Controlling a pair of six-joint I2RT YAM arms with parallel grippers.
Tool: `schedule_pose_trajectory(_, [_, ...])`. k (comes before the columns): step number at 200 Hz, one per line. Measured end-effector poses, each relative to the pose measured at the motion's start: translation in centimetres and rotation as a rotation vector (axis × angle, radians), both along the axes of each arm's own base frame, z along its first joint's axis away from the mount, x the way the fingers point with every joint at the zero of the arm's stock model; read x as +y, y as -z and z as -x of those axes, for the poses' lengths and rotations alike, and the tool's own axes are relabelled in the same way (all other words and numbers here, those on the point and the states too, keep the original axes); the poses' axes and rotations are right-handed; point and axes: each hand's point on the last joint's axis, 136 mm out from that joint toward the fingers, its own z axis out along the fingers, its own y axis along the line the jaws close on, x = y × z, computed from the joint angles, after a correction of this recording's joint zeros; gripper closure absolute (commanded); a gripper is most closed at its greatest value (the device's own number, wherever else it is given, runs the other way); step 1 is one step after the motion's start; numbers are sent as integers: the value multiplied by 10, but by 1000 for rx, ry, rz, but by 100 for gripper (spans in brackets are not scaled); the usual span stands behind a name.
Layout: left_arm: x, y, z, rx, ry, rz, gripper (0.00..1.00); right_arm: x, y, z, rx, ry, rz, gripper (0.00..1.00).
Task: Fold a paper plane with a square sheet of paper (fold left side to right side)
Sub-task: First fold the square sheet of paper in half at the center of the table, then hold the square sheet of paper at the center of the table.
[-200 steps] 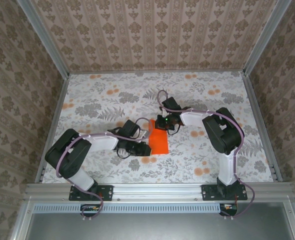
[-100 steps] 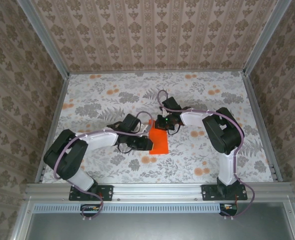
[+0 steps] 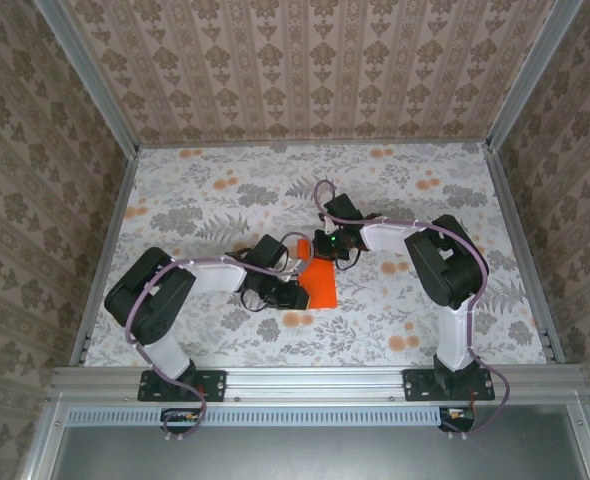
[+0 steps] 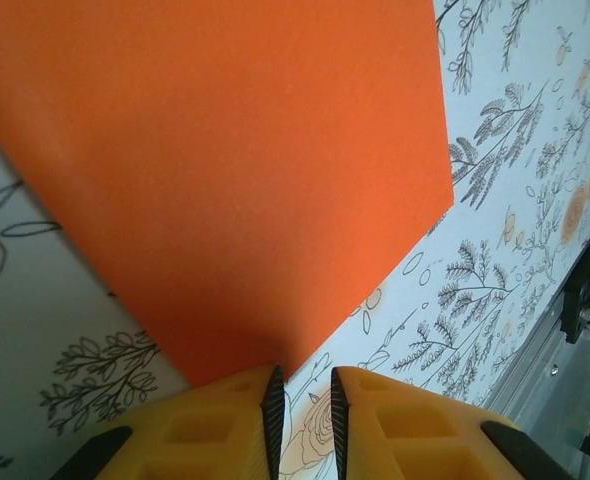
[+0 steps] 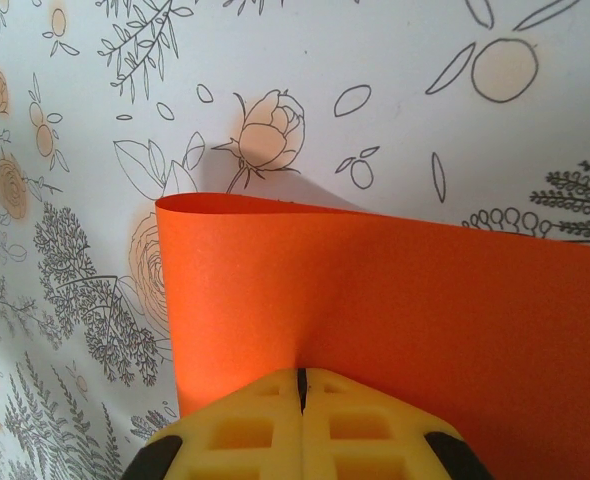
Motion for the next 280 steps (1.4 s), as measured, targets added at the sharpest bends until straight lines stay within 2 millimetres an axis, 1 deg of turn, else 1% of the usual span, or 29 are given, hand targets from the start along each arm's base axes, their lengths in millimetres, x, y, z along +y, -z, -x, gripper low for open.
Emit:
schedule_pose_trajectory(45, [10, -2, 13, 6, -1, -4, 76, 0, 0, 0, 0, 0, 0, 98])
schedule_pose_trajectory(66, [10, -9, 12, -10, -5, 12, 76, 0, 0, 0, 0, 0, 0, 97])
schedule_pose_trajectory(87, [8, -24, 1, -41, -25, 41, 74, 0, 0, 0, 0, 0, 0, 97])
schedule_pose_trajectory(113, [2, -42, -26, -87, -57, 77, 75, 0, 0, 0, 0, 0, 0, 97])
schedule_pose_trajectory(127, [-4, -46, -40, -102, -61, 85, 76, 0, 0, 0, 0, 0, 0, 97])
schedule_pose_trajectory(140, [-11, -42, -48, -103, -53, 83, 76, 0, 0, 0, 0, -1, 1, 97])
schedule_pose_trajectory(154, [-15, -33, -53, -90, -47, 73, 76, 0, 0, 0, 0, -3, 2, 97])
schedule_pose_trajectory(190, [-14, -5, -50, -32, -41, 26, 76, 0, -1, 0, 0, -3, 2, 96])
schedule_pose_trajectory(220, [-15, -3, -50, -30, -39, 24, 76, 0, -1, 0, -2, -4, -1, 95])
schedule_pose_trajectory(231, [-16, -3, -50, -31, -38, 24, 77, 1, -2, -1, -4, -4, -2, 92])
schedule_pose_trajectory(261, [-17, -2, -49, -40, -37, 25, 77, -3, -4, -2, -13, 2, 12, 80])
schedule_pose_trajectory(280, [-18, -1, -49, -41, -40, 29, 77, -11, -15, -5, -46, 17, 33, 70])
